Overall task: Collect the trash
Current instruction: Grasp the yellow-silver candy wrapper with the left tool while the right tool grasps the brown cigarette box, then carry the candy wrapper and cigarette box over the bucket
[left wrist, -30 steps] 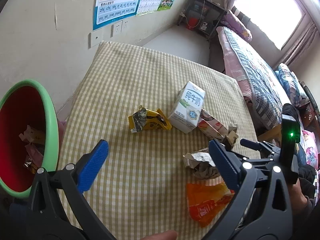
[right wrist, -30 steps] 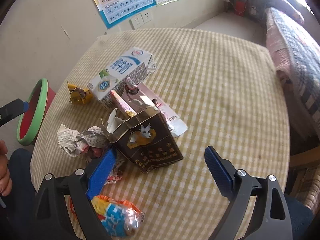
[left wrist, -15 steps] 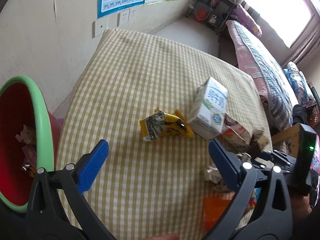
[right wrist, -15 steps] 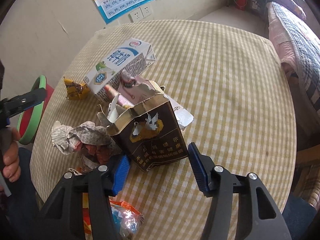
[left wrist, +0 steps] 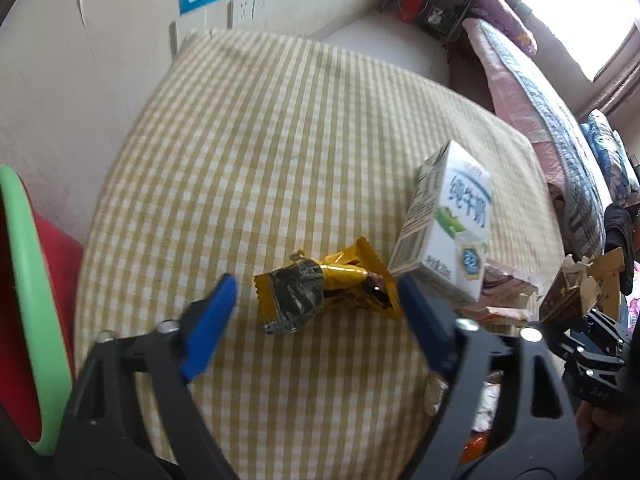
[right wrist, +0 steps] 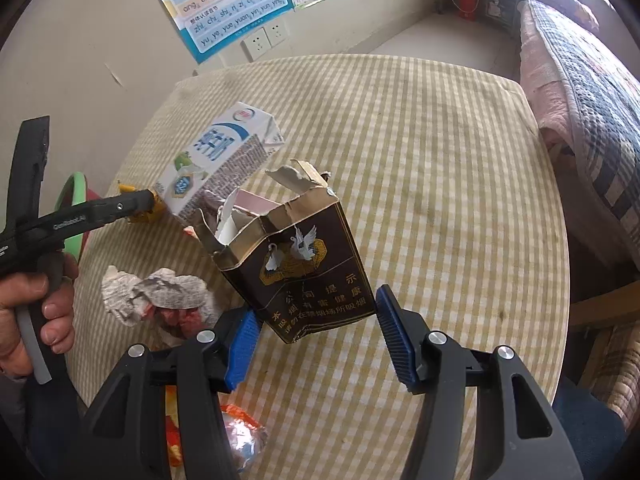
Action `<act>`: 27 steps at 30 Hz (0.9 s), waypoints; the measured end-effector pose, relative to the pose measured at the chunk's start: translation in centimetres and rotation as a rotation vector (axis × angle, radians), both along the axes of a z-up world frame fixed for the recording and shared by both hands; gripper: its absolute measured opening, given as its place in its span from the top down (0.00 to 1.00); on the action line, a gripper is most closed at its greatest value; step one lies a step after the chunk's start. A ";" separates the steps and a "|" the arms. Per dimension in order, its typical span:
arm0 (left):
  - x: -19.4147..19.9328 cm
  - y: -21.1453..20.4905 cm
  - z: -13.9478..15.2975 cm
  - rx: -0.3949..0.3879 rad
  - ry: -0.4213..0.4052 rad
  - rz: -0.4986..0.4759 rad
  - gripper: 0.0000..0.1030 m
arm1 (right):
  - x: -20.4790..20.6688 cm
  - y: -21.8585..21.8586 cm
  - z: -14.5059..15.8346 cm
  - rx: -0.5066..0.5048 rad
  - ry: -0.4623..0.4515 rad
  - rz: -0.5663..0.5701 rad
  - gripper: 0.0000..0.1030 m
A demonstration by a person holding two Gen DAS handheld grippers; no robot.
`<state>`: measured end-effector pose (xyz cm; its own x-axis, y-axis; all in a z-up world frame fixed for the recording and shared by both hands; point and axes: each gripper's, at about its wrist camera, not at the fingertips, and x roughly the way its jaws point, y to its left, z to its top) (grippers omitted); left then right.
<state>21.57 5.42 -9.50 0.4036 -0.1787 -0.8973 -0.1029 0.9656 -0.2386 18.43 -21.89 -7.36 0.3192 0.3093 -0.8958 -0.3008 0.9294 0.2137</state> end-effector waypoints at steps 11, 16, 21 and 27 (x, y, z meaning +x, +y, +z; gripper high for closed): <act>-0.7 0.9 1.0 -0.025 -0.030 0.000 0.63 | 0.0 -0.1 0.2 0.011 -0.004 -0.008 0.47; -1.9 0.9 2.5 -0.031 -0.059 0.002 0.63 | -0.3 -0.1 1.2 0.014 -0.024 -0.008 0.47; -3.0 0.7 3.8 -0.023 -0.078 -0.005 0.63 | -0.8 0.2 2.3 0.015 -0.050 -0.008 0.47; -4.8 0.4 5.2 -0.018 -0.098 -0.016 0.63 | -1.3 0.3 3.7 0.017 -0.082 -0.008 0.47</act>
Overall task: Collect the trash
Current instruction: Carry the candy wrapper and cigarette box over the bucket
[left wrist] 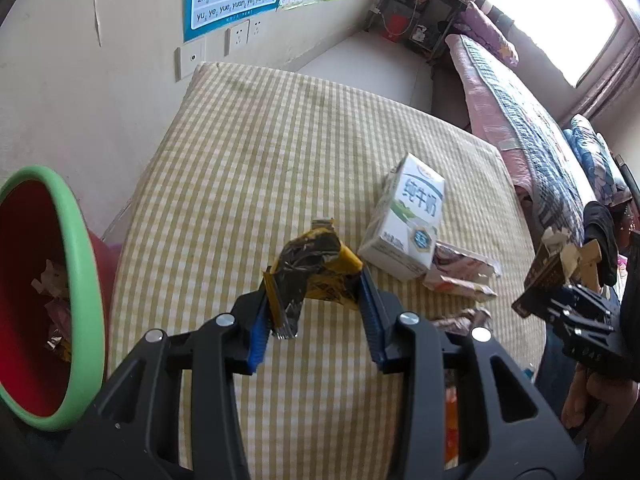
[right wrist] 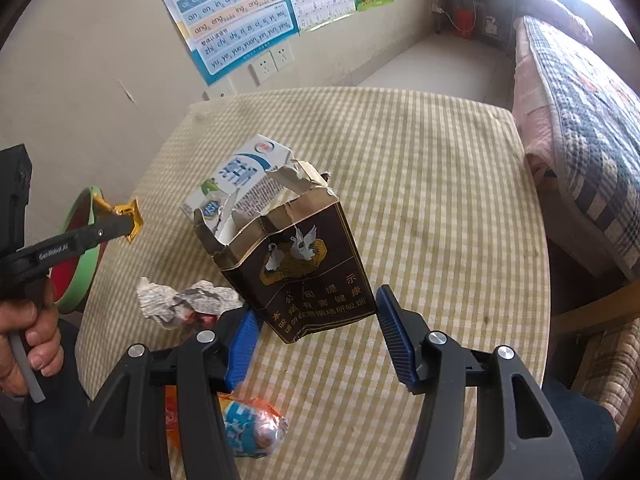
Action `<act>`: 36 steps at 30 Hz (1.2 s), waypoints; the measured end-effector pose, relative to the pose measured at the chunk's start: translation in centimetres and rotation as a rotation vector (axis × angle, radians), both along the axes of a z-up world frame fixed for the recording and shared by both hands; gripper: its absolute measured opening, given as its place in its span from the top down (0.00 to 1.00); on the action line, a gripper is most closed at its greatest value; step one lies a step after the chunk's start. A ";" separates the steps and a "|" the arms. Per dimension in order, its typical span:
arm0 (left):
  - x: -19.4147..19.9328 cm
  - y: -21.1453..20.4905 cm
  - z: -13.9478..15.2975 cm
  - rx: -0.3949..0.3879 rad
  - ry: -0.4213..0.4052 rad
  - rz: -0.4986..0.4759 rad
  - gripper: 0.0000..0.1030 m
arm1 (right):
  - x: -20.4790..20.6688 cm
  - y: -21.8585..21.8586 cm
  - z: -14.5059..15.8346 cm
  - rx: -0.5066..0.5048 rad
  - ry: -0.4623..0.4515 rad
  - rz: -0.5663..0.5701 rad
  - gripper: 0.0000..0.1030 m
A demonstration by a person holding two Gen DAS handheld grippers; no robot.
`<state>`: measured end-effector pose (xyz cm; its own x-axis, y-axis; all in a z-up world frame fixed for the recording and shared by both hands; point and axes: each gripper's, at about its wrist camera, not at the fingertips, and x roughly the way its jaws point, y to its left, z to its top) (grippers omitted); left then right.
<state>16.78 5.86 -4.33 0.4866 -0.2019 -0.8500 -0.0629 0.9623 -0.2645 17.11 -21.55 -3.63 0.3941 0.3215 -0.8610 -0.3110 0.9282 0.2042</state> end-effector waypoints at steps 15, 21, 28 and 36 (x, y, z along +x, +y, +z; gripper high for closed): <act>-4.8 2.7 3.3 -0.005 -0.067 0.048 0.63 | -1.2 4.4 4.1 0.002 -0.093 0.074 0.47; -6.5 5.5 4.3 -0.004 -0.091 0.101 0.63 | -1.2 7.7 5.2 0.014 -0.118 0.126 0.47; -8.4 9.6 5.0 0.002 -0.110 0.175 0.63 | -1.7 12.6 5.9 0.024 -0.134 0.214 0.47; -10.8 15.1 5.6 0.007 -0.128 0.279 0.63 | -2.6 19.1 6.5 0.032 -0.143 0.329 0.47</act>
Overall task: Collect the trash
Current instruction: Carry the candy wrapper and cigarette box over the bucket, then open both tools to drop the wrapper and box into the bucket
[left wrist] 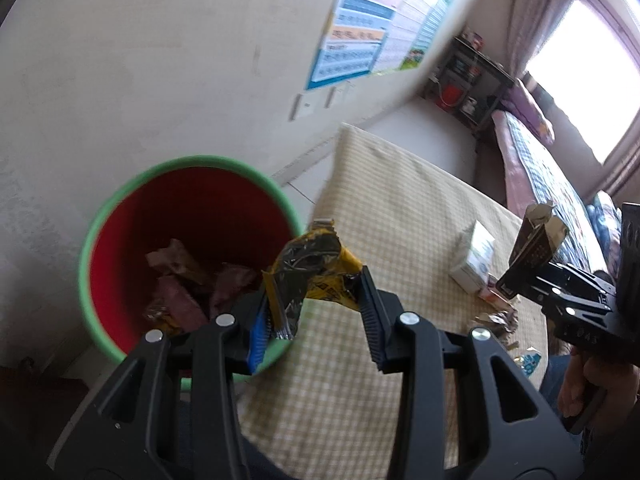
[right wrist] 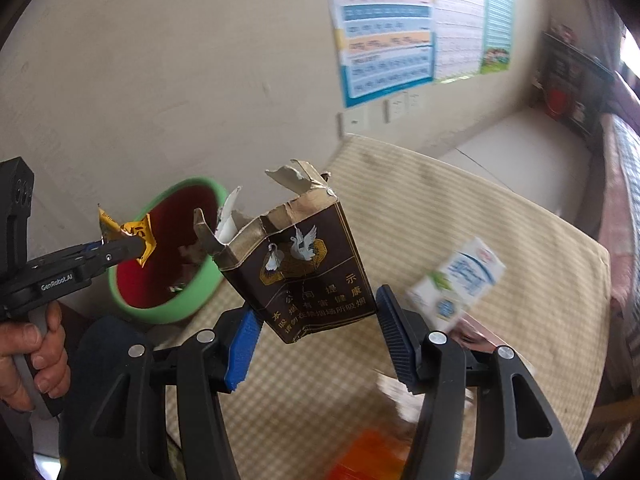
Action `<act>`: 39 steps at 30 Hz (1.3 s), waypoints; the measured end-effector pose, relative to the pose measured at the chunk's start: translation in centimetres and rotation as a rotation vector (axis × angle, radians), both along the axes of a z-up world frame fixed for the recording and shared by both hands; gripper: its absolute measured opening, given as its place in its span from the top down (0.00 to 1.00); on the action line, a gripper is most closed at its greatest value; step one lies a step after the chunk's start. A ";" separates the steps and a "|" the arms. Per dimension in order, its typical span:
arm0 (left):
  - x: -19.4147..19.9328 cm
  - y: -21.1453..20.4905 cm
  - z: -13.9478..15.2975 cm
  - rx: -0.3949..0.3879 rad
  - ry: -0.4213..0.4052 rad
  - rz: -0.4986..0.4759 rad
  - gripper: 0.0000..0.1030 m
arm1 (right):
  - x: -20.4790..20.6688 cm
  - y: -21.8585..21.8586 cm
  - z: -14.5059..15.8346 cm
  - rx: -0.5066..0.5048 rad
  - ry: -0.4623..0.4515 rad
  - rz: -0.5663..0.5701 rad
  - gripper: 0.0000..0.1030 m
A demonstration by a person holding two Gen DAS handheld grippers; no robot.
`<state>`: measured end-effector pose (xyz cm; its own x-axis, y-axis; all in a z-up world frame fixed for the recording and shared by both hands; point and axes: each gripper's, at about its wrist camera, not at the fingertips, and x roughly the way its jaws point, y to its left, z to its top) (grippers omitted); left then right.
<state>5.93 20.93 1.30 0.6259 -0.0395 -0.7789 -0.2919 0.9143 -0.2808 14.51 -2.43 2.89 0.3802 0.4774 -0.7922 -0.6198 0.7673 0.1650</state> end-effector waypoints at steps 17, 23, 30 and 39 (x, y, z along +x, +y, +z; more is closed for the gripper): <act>-3.2 8.1 -0.7 -0.045 -0.008 0.129 0.63 | -2.3 13.4 -0.2 0.011 0.019 0.217 0.47; -3.7 10.3 -1.4 -0.069 -0.009 0.154 0.63 | -2.4 17.0 -1.0 0.004 0.033 0.264 0.47; -3.7 11.9 -2.6 -0.092 0.001 0.165 0.63 | -2.1 20.2 -2.2 -0.011 0.050 0.303 0.46; -3.4 13.5 -3.5 -0.152 -0.019 0.190 0.39 | -1.6 22.0 -3.9 -0.047 0.078 0.322 0.33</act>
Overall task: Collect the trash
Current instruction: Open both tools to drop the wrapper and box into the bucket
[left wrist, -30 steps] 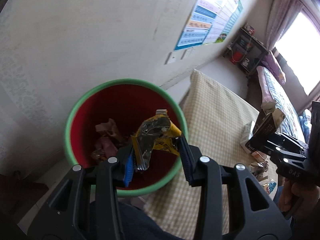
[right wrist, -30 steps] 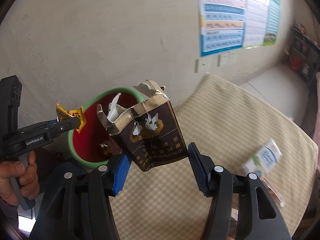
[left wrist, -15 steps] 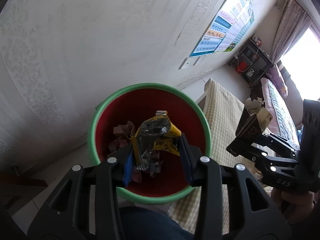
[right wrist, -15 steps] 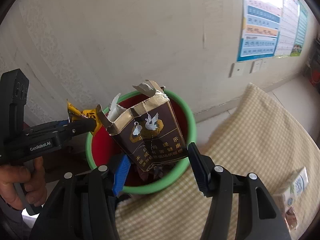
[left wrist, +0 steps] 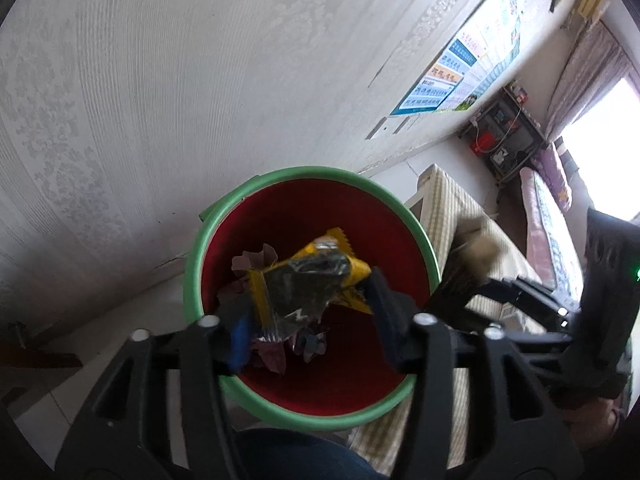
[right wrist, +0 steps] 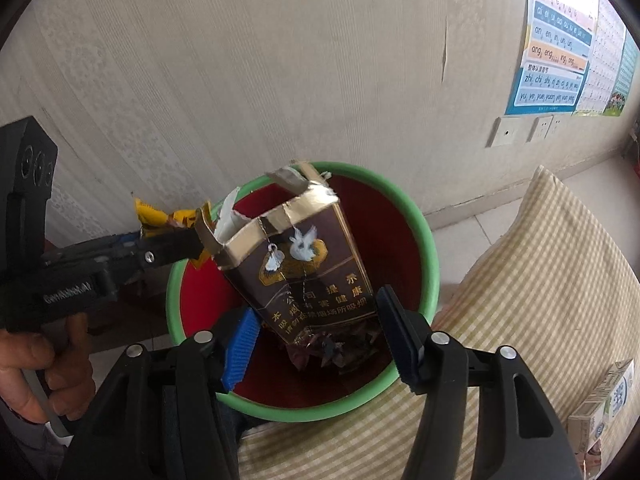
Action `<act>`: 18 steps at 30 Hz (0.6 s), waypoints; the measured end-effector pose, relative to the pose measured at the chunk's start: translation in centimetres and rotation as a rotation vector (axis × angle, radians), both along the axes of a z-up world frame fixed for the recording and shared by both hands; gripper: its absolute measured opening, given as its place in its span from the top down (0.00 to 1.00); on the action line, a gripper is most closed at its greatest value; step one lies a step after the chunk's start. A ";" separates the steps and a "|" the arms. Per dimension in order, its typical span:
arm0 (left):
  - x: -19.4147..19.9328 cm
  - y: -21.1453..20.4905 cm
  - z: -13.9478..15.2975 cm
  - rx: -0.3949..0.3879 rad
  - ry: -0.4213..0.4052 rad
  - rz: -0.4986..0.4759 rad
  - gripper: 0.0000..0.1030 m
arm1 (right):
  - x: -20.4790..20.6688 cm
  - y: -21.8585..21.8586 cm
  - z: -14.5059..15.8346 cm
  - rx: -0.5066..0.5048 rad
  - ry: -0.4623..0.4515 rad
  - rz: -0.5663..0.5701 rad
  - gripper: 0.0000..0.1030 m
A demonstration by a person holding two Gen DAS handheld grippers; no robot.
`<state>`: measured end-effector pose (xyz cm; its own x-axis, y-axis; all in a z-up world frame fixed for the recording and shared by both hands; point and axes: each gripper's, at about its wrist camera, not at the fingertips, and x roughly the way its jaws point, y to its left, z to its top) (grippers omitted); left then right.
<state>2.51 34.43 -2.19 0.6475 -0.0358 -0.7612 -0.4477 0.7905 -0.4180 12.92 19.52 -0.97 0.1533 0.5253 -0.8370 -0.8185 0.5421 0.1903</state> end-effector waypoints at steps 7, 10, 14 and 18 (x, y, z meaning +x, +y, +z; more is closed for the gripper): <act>-0.4 0.2 0.4 -0.014 -0.034 0.023 0.11 | -0.1 -0.7 -0.3 -0.005 -0.002 -0.014 0.18; -0.5 0.0 0.6 -0.009 -0.026 0.043 0.05 | 0.0 -1.2 -0.2 -0.007 -0.003 -0.028 0.17; -0.3 -0.7 0.9 -0.008 -0.019 0.047 0.05 | 0.1 -2.2 0.2 -0.003 -0.005 -0.044 0.16; -0.2 -1.8 1.7 -0.001 -0.028 0.032 0.05 | 0.0 -3.8 0.9 0.008 -0.013 -0.065 0.16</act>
<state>2.28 32.58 -0.49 0.6690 -0.0149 -0.7431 -0.4614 0.7755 -0.4309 12.89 15.70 -0.07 0.1987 0.5209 -0.8302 -0.7838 0.5929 0.1844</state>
